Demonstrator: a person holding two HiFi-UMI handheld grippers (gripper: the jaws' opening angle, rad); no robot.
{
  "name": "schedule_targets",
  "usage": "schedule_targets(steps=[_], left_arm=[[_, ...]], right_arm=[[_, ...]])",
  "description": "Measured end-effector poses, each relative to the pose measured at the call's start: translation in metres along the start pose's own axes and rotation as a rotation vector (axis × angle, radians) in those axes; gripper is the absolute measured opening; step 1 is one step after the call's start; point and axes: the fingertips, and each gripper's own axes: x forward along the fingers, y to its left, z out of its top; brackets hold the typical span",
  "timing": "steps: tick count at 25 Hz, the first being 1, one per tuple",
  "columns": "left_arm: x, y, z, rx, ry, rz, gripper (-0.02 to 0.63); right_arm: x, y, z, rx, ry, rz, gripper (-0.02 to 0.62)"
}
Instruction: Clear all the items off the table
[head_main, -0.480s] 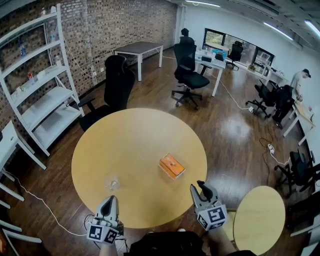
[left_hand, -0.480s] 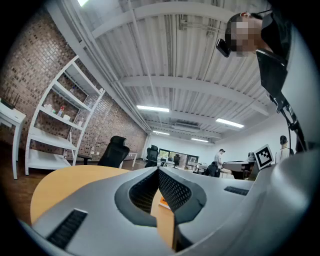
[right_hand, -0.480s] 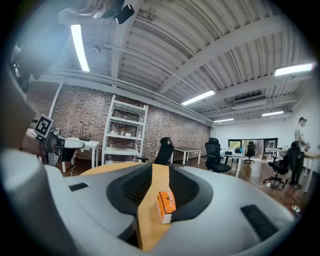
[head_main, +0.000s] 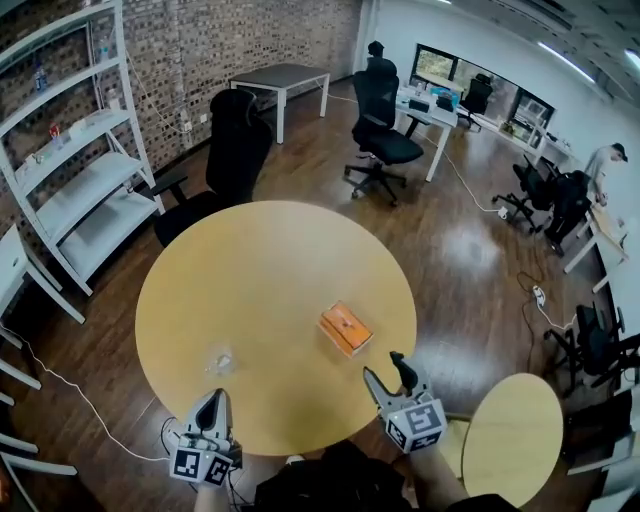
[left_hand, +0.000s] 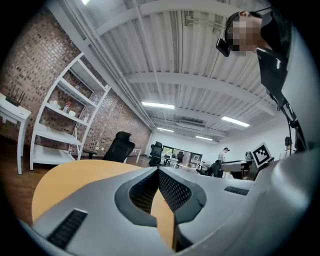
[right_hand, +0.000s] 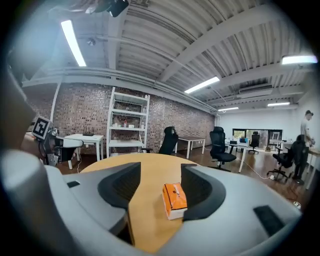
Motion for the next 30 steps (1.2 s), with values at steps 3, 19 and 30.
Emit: schedule_targets(steps=[3,19,30], left_arm=[[0.021,-0.010,-0.010,0.017,0.015,-0.007,0.000],[0.127,-0.024,-0.073,0.016,0.158,0.017,0.000],[0.141,-0.018,-0.099,-0.052,0.229,0.083,0.000]], right_arm=[[0.016,-0.014,-0.008,-0.009,0.031,0.022,0.283],[0.161,-0.041,-0.127,-0.004,0.477,0.201,0.434],[0.213,-0.035,-0.187,-0.100,0.678,0.259,0.494]])
